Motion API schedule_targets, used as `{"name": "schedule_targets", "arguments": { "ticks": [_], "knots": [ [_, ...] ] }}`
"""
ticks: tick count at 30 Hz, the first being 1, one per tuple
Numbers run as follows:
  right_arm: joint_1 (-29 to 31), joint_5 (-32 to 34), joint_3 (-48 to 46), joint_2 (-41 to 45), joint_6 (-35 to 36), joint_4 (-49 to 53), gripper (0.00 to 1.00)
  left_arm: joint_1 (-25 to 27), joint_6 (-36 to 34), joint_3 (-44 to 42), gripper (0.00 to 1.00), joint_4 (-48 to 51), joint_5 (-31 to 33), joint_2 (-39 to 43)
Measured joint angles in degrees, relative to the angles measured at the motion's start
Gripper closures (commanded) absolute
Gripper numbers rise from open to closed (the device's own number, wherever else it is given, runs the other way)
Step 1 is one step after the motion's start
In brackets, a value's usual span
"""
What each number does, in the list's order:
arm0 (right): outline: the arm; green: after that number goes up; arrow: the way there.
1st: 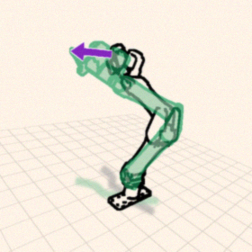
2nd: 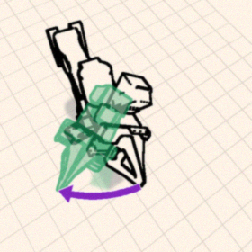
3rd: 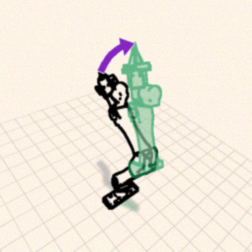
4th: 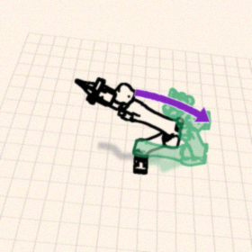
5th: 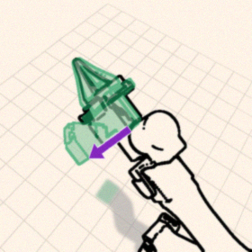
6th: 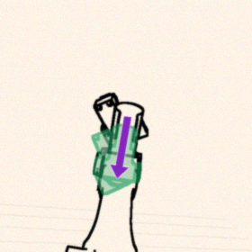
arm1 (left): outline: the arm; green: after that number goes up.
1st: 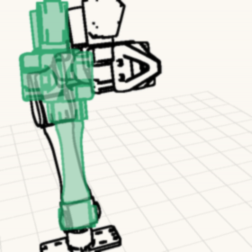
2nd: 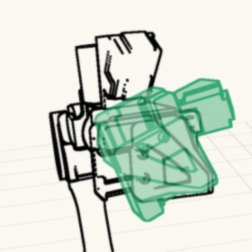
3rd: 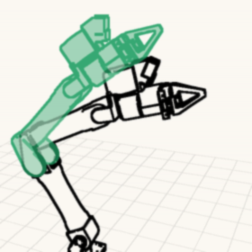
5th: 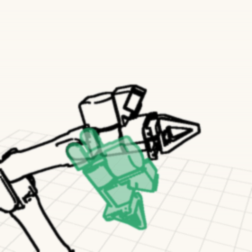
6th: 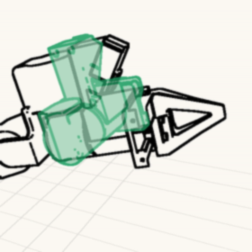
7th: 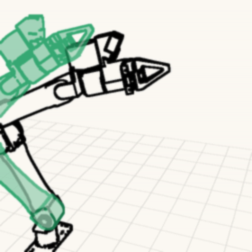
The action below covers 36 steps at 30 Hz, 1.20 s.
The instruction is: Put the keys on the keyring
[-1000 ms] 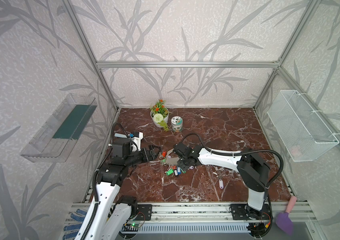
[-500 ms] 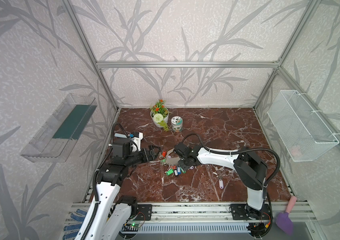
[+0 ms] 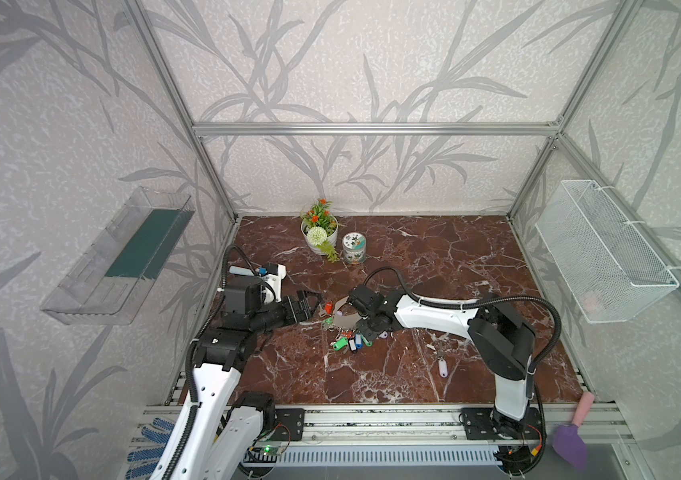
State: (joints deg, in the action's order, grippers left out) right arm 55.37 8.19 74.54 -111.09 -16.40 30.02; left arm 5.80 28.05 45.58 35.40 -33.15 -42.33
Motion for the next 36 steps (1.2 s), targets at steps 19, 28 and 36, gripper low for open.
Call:
{"name": "schedule_targets", "arguments": {
  "ticks": [19, 28, 36],
  "knots": [
    [-6.8, -8.7, 9.0, 6.2, -11.0, 13.2, 1.00, 8.7, 6.6, -7.6, 0.27, -8.9, 7.6, 9.8],
    [-13.9, -15.2, 12.3, 10.9, -19.8, 21.5, 1.00, 25.9, 5.6, -15.2, 0.42, -20.5, 21.7, 10.3],
    [-17.9, -17.2, 17.6, 13.0, -27.0, 29.3, 1.00, 40.3, -3.3, -15.9, 0.42, -31.8, 33.7, -1.0]
  ]
}}
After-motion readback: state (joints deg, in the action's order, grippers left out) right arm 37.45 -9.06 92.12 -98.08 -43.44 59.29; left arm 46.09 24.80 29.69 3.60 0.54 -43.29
